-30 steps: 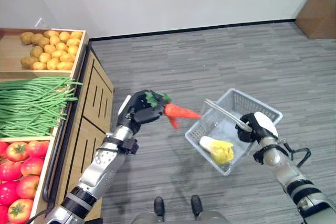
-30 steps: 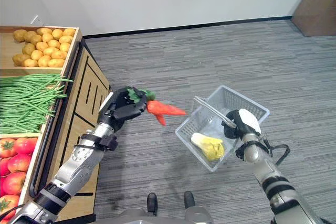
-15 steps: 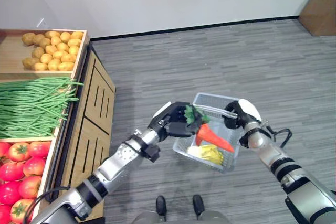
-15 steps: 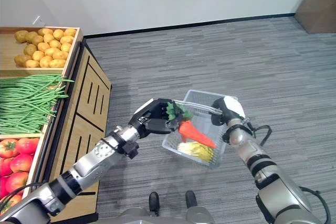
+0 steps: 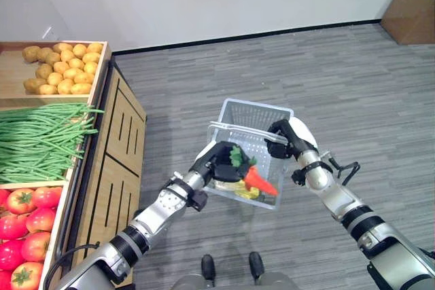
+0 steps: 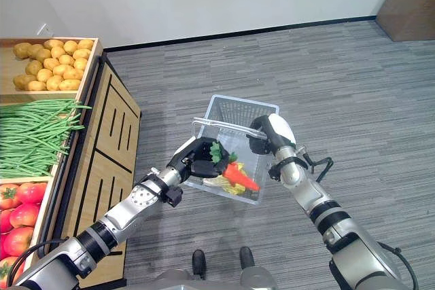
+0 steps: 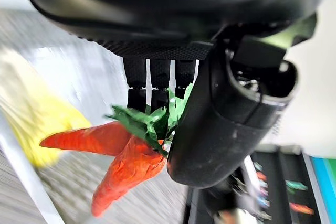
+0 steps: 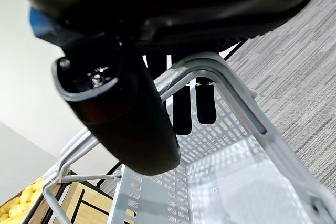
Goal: Get the vegetables into the basket
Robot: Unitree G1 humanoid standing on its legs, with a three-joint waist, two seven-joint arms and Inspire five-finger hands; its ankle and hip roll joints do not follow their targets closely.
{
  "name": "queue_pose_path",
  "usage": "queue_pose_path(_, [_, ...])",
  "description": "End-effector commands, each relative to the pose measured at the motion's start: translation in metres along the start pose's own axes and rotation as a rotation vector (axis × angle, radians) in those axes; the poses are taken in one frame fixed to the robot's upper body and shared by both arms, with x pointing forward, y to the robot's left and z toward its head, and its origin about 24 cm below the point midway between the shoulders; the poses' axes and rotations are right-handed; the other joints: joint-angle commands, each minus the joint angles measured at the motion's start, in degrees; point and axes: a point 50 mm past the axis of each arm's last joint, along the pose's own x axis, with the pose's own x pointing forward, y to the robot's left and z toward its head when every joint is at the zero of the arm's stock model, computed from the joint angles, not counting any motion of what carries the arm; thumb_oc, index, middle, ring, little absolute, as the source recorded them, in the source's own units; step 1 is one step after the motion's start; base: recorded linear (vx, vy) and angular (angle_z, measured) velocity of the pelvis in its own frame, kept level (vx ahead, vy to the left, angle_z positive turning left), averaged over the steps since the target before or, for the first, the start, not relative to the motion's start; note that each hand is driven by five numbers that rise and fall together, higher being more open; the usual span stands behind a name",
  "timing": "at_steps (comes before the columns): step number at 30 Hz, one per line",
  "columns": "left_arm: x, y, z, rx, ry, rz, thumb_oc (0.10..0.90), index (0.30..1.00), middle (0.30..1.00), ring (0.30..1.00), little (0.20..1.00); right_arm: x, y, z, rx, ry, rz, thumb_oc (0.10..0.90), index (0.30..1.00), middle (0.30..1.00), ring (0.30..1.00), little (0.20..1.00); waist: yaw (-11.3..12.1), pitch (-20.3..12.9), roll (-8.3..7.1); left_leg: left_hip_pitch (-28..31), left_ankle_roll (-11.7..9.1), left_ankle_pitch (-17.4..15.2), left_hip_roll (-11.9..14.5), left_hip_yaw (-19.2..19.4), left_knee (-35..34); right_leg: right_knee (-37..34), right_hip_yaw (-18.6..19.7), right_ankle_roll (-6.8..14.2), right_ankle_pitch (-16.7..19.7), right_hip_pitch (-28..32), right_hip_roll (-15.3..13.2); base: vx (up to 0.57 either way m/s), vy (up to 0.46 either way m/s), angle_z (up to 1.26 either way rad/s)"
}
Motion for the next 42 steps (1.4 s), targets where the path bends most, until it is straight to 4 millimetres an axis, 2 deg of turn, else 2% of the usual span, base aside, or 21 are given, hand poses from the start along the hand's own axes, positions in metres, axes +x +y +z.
queue_pose_path(1, [0.014,0.011,0.027,0.101,-0.148,0.078,0.400,0.300,0.300,0.300,0.300,0.010,-0.042,0.073,0.197,-0.366,-0.199,0.400,0.300,0.300,0.300,0.300,0.40,-7.06,-3.60,0.48,-3.20,-2.17,2.42,0.94,0.11,-0.07,-0.92,5.06,0.54,-0.68,-5.03,0.00,0.000,0.00])
queue_pose_path(7, [0.013,0.029,0.003,0.295,-0.035,0.225,0.400,0.300,0.300,0.300,0.300,0.001,-0.029,0.081,0.259,-0.414,-0.156,0.400,0.300,0.300,0.300,0.300,0.29,-7.39,-3.96,0.36,-3.37,-2.07,2.61,1.29,0.11,-0.07,-0.91,5.08,0.66,-0.91,-4.95,0.00,0.000,0.00])
queue_pose_path(8, [0.013,0.030,-0.003,0.345,-0.004,0.250,0.900,1.000,1.000,1.000,1.000,-0.002,-0.025,0.078,0.277,-0.404,-0.149,0.400,0.300,0.300,0.300,0.300,0.26,-7.52,-4.06,0.28,-3.42,-2.01,2.69,1.28,0.11,-0.07,-0.98,5.08,0.69,-0.99,-4.99,0.00,0.000,0.00])
queue_pose_path(18, [0.011,0.023,-0.018,0.417,0.056,0.230,0.900,1.000,1.000,1.000,1.000,-0.007,-0.011,0.068,0.321,-0.356,-0.129,0.400,0.300,0.300,0.300,0.300,0.21,-7.82,-4.07,0.20,-3.55,-1.97,2.77,1.37,0.11,-0.07,-1.13,5.15,0.92,-1.06,-4.99,0.00,0.000,0.00])
queue_pose_path(30, [0.004,0.017,-0.011,0.332,-0.005,0.227,0.900,1.000,1.000,1.000,1.000,-0.008,-0.005,0.038,0.298,-0.206,-0.165,0.400,0.300,0.300,0.300,0.300,0.69,-7.99,-4.14,0.13,-3.58,-1.90,2.81,1.05,0.11,-0.07,-1.70,5.13,0.86,-0.76,-5.06,0.00,0.000,0.00])
queue_pose_path(33, [-0.016,0.026,-0.013,0.206,-0.023,0.249,0.900,1.000,1.000,1.000,1.000,-0.012,-0.014,0.010,0.292,-0.091,-0.236,0.400,0.300,0.300,0.300,0.300,1.50,-8.07,-3.96,0.16,-3.53,-1.89,2.71,0.61,0.11,-0.07,-2.10,5.08,0.69,-0.48,-5.15,0.00,0.000,0.00])
queue_pose_path(36, [-0.042,0.042,-0.030,0.097,0.030,0.336,0.900,1.000,1.000,1.000,1.000,-0.019,-0.018,-0.014,0.283,0.007,-0.269,0.400,0.300,0.300,0.300,0.300,2.28,-7.98,-3.94,0.09,-3.43,-1.75,2.56,0.05,0.11,-0.07,-2.68,4.91,0.53,-0.23,-5.24,0.00,-0.005,0.04])
queue_pose_path(37, [-0.051,0.046,-0.039,0.071,0.062,0.368,0.900,1.000,1.000,1.000,1.000,-0.022,-0.021,-0.022,0.266,0.039,-0.277,0.400,0.300,0.300,0.300,0.300,2.53,-7.86,-3.92,0.04,-3.40,-1.68,2.52,-0.11,0.11,-0.07,-2.87,4.89,0.51,-0.19,-5.27,0.00,-0.007,0.09])
queue_pose_path(38, [-0.071,0.052,-0.058,0.024,0.141,0.429,0.900,1.000,1.000,1.000,1.000,-0.028,-0.027,-0.036,0.260,0.090,-0.303,0.400,0.300,0.300,0.300,0.300,2.93,-7.63,-3.84,-0.12,-3.29,-1.59,2.43,-0.50,0.11,-0.07,-3.03,4.84,0.44,-0.21,-5.32,-0.01,-0.005,0.06])
queue_pose_path(39, [-0.071,0.052,-0.058,0.023,0.142,0.429,0.900,1.000,1.000,1.000,1.000,-0.028,-0.027,-0.036,0.260,0.090,-0.303,0.400,0.300,0.300,0.300,0.300,2.90,-7.66,-3.84,-0.13,-3.29,-1.59,2.43,-0.51,0.11,-0.07,-3.05,4.84,0.43,-0.20,-5.32,-0.01,-0.003,0.07])
queue_pose_path(40, [-0.080,0.055,-0.069,0.016,0.188,0.455,0.900,1.000,1.000,1.000,1.000,-0.030,-0.029,-0.044,0.254,0.122,-0.313,0.400,0.300,0.300,0.300,0.300,3.17,-7.52,-3.83,-0.22,-3.23,-1.52,2.39,-0.70,0.11,-0.07,-3.11,4.81,0.43,-0.27,-5.35,-0.01,-0.005,0.08])
queue_pose_path(41, [-0.098,0.059,-0.092,-0.003,0.297,0.505,0.900,1.000,1.000,1.000,1.000,-0.035,-0.032,-0.057,0.246,0.174,-0.325,0.400,0.300,0.300,0.300,0.300,3.52,-7.26,-3.79,-0.45,-3.14,-1.36,2.35,-0.95,0.11,-0.07,-3.39,4.78,0.43,-0.35,-5.39,-0.01,-0.005,0.11])
queue_pose_path(42, [-0.098,0.059,-0.092,-0.003,0.297,0.505,0.900,1.000,1.000,1.000,1.000,-0.035,-0.032,-0.057,0.246,0.174,-0.325,0.400,0.300,0.300,0.300,0.300,3.49,-7.27,-3.78,-0.46,-3.14,-1.36,2.35,-0.97,0.11,-0.07,-3.41,4.78,0.42,-0.35,-5.39,-0.01,-0.004,0.11])
